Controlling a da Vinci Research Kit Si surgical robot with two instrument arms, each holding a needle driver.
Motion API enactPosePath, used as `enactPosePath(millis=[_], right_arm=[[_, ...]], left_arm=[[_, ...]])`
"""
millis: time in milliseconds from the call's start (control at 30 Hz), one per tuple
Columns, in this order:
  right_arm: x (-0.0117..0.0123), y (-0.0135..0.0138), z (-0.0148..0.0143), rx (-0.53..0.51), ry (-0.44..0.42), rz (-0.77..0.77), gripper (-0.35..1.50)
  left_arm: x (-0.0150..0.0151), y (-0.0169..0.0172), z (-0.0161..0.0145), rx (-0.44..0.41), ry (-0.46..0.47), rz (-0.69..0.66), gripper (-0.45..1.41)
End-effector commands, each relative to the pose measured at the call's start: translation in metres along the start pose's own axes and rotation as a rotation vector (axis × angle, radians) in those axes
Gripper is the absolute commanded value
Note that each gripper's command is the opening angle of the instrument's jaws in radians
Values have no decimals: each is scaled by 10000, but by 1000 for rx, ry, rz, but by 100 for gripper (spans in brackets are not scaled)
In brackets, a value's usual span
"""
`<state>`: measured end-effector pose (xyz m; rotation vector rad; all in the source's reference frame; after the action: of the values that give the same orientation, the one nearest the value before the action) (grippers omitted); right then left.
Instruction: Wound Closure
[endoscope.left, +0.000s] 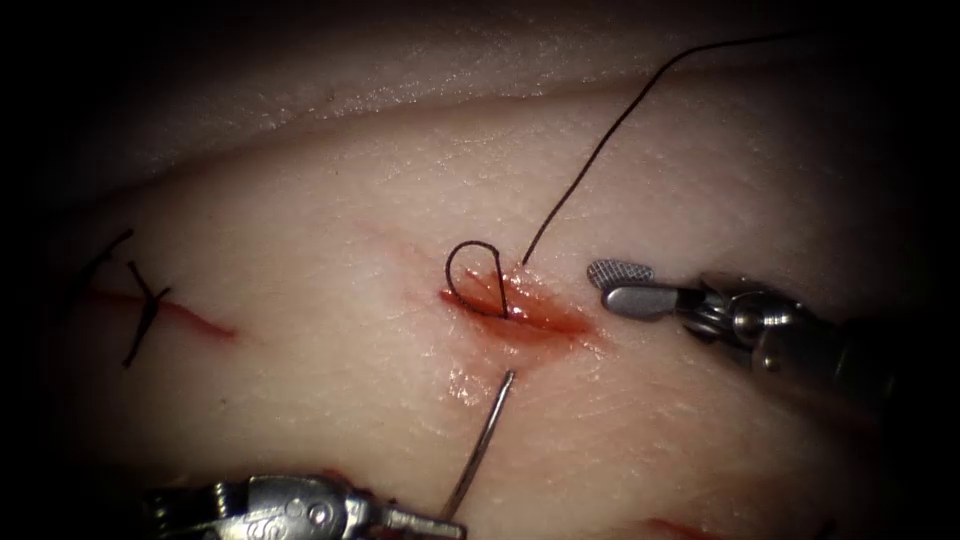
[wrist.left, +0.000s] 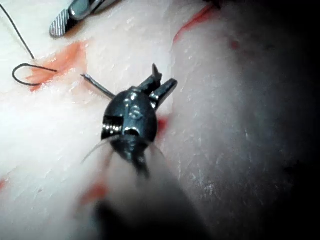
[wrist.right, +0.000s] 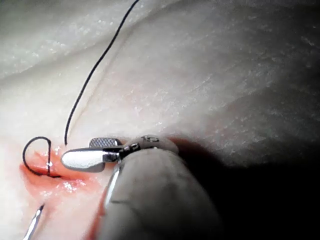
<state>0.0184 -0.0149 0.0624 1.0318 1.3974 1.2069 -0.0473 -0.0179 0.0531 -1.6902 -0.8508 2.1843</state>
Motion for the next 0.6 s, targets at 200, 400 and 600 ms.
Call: enactPosePath(millis=[200, 400, 600], right_arm=[[-15, -23, 14, -58, -193, -541, 22], [-18, -55, 27, -30, -205, -740, 18], [-31, -72, 56, -50, -224, -848, 75]], left_arm=[[31, 20, -10, 42, 47, 47, -45], [59, 30, -28, 149, 95, 243, -45], [86, 41, -57, 229, 163, 348, -45]])
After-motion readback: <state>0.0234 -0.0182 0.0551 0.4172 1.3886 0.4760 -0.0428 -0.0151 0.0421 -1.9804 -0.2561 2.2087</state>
